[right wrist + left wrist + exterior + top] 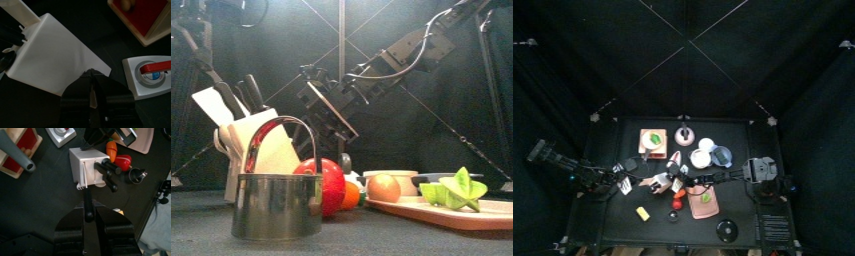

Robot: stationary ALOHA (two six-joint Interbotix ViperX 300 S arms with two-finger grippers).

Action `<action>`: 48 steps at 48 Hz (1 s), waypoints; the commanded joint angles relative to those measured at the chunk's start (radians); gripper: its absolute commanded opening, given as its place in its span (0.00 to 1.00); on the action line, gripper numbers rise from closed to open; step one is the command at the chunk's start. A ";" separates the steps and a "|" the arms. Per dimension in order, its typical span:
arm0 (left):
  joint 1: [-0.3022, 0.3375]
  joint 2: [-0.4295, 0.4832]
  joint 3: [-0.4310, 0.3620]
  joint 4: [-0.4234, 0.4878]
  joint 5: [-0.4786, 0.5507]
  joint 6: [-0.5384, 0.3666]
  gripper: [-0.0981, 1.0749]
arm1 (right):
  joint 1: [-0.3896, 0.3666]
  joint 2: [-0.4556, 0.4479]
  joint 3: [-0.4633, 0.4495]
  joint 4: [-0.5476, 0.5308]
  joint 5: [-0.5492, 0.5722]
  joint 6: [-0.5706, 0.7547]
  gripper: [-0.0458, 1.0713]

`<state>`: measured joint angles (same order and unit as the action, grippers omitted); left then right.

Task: Put cleaver back in holder

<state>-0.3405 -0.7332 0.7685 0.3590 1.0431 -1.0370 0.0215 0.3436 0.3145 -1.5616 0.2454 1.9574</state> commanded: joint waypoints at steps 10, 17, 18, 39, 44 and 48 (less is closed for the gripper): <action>0.037 0.000 0.009 -0.009 -0.051 0.005 0.48 | 0.000 -0.021 -0.028 -0.003 -0.008 -0.002 0.43; 0.058 0.002 0.017 -0.008 -0.071 0.006 0.49 | 0.000 -0.021 -0.028 -0.003 -0.006 -0.002 0.44; 0.061 0.002 0.017 -0.008 -0.074 0.006 0.50 | 0.000 -0.021 -0.028 -0.003 -0.008 -0.002 0.43; 0.086 0.002 0.037 -0.008 -0.133 0.006 0.71 | 0.000 -0.021 -0.026 -0.003 -0.008 -0.002 0.43; 0.087 0.002 0.040 -0.006 -0.138 0.005 0.74 | -0.002 -0.021 -0.028 -0.003 -0.008 -0.002 0.43; 0.089 0.003 0.043 -0.008 -0.143 0.006 0.74 | -0.002 -0.021 -0.026 -0.003 -0.008 -0.002 0.43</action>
<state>-0.2562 -0.7332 0.8207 0.3482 0.9112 -1.0324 0.0215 0.3451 0.3114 -1.5616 0.2378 1.9574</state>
